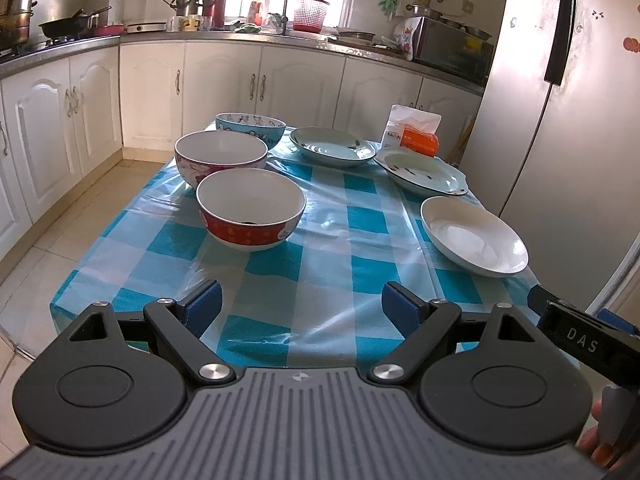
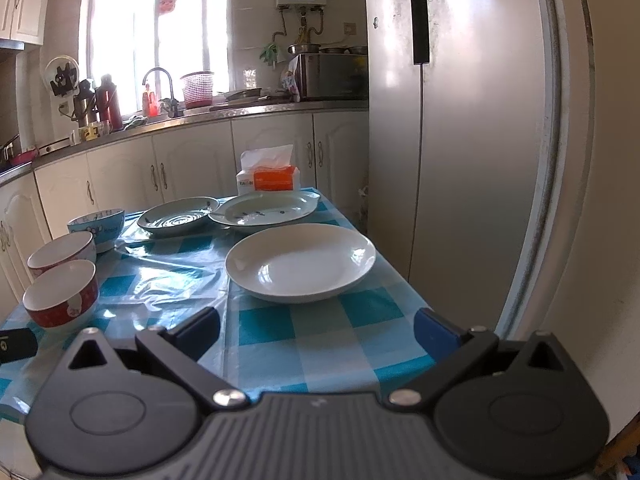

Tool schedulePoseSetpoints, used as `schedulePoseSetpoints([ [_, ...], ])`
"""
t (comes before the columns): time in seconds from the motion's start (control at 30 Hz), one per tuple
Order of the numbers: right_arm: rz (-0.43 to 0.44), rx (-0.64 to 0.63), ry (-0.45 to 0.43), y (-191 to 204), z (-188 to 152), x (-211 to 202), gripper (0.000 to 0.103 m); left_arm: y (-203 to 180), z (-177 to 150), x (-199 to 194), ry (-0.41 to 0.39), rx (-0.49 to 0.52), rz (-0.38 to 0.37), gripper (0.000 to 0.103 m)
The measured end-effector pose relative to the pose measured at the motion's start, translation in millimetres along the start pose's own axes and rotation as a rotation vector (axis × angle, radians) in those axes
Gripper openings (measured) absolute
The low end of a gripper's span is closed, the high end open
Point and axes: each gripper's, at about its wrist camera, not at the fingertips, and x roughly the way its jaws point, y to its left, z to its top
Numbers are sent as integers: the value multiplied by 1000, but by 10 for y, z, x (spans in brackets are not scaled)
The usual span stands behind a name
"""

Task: Organize plates and bowls
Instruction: 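Move both grippers toward the large white deep plate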

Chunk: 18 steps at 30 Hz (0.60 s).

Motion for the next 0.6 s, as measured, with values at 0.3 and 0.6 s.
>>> schedulePoseSetpoints([
  [0.3, 37, 29, 29, -191, -36, 141, 102, -27, 7, 103, 5, 3, -44, 103],
  [0.6, 75, 85, 11, -576, 24, 337, 102, -101, 25, 393, 18, -8, -96, 103],
])
